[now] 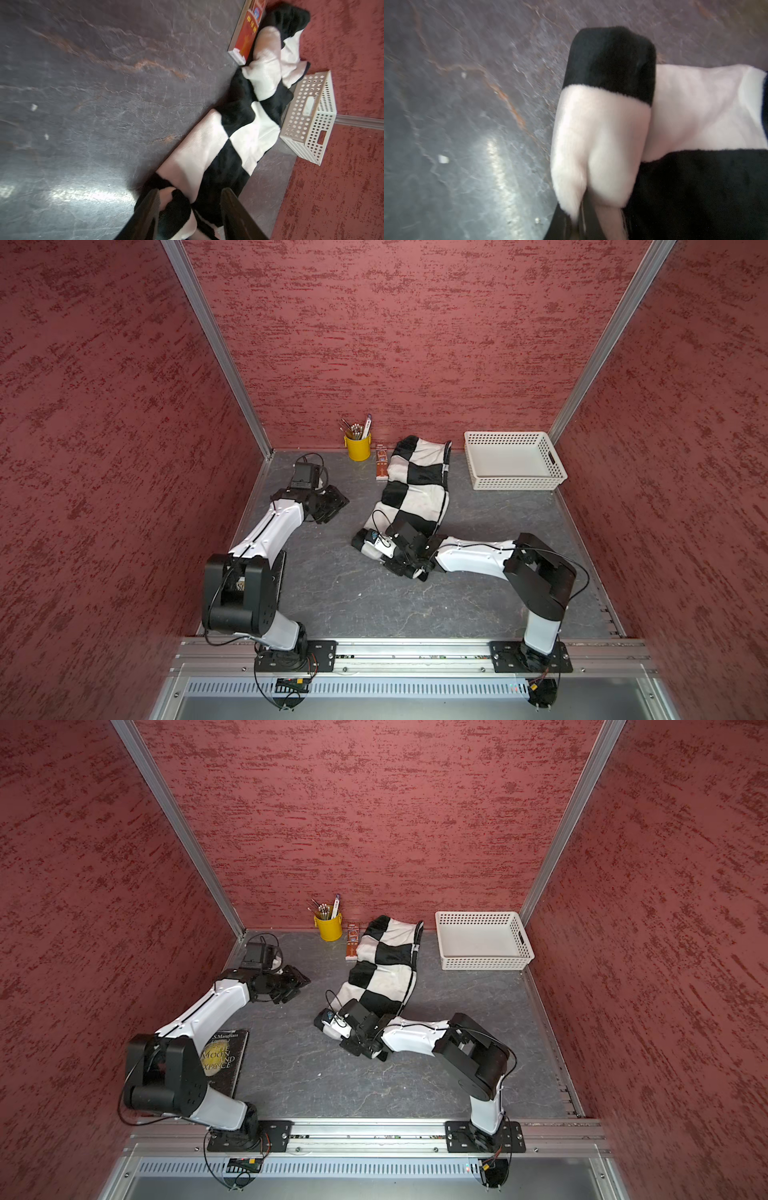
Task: Roll up the pillowcase
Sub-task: Roll the pillowcase at the center of the board.
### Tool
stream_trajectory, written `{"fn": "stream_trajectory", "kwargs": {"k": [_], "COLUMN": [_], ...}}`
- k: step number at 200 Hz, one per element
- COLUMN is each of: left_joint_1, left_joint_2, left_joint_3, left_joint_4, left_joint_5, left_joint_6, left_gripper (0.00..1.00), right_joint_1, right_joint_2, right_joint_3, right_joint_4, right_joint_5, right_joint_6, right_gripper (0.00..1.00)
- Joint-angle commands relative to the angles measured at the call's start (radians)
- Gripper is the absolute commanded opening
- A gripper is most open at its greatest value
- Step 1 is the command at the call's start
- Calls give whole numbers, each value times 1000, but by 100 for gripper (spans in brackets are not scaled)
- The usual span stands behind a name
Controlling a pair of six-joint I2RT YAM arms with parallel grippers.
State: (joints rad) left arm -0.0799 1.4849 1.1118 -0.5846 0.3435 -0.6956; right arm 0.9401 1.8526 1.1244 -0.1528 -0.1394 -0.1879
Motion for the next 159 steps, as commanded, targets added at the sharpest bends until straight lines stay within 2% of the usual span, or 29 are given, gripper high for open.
{"fn": "stream_trajectory", "kwargs": {"k": [1, 44, 75, 112, 130, 159], "left_joint_1": [-3, -59, -172, -280, -304, -313], "left_joint_2": [-61, -176, -218, -173, -127, -46], "left_joint_3": [-62, -175, -246, -285, -264, -190], "left_joint_4": [-42, -31, -3, 67, 98, 121], "left_joint_5": [12, 1, -27, -35, -40, -57], "left_joint_6": [47, 51, 39, 1, -6, -14], "left_gripper": [52, 51, 50, 47, 47, 47], "right_joint_1": [-34, -175, -265, -354, -377, -380], "right_joint_2": [-17, 66, 140, 219, 261, 312], "right_joint_3": [37, 36, 66, 137, 198, 287], "right_joint_4": [-54, -26, 6, -2, -64, -152], "right_joint_5": [-215, -446, -603, -689, -709, -721], "right_joint_6": [155, 259, 324, 379, 365, 323], "right_gripper": [0, 0, 0, 0, 0, 7]}}
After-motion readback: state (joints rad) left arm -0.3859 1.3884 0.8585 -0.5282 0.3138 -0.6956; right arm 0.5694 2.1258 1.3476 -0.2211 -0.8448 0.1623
